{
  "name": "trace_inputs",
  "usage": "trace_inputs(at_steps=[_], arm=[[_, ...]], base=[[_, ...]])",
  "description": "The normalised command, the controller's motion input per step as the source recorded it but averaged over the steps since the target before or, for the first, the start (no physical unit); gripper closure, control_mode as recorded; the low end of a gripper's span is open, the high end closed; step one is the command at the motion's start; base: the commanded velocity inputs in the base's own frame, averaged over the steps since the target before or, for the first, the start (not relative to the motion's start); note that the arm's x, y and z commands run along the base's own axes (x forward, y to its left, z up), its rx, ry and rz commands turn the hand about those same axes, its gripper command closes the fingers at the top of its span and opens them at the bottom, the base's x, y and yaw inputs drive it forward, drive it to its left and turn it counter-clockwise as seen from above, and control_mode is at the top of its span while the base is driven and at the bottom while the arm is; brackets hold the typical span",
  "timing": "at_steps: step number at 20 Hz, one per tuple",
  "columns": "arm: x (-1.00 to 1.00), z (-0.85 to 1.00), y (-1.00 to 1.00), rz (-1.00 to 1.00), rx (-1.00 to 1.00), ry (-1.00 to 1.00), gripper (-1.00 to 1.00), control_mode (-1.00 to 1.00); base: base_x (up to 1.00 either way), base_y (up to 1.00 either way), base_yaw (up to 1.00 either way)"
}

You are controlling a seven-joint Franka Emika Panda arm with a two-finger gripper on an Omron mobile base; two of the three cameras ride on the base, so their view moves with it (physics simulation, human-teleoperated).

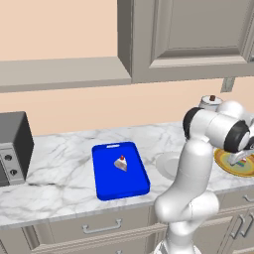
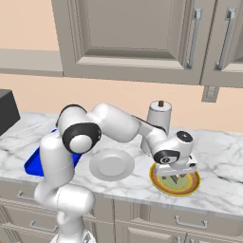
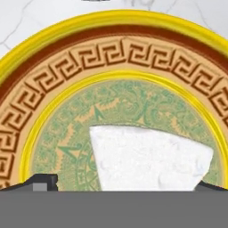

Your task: Move the dessert items from the plates to the tray.

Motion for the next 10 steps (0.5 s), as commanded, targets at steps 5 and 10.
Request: trace_inputs(at_steps=[5,10], arm=[[0.07,-0.03,0.0,0.0,0.0,0.0,1.0,-1.0],[0.0,0.0,0.0,0.0,0.0,0.0,1.0,-1.0]], base=[[0.0,0.0,0.0],[0.0,0.0,0.0]])
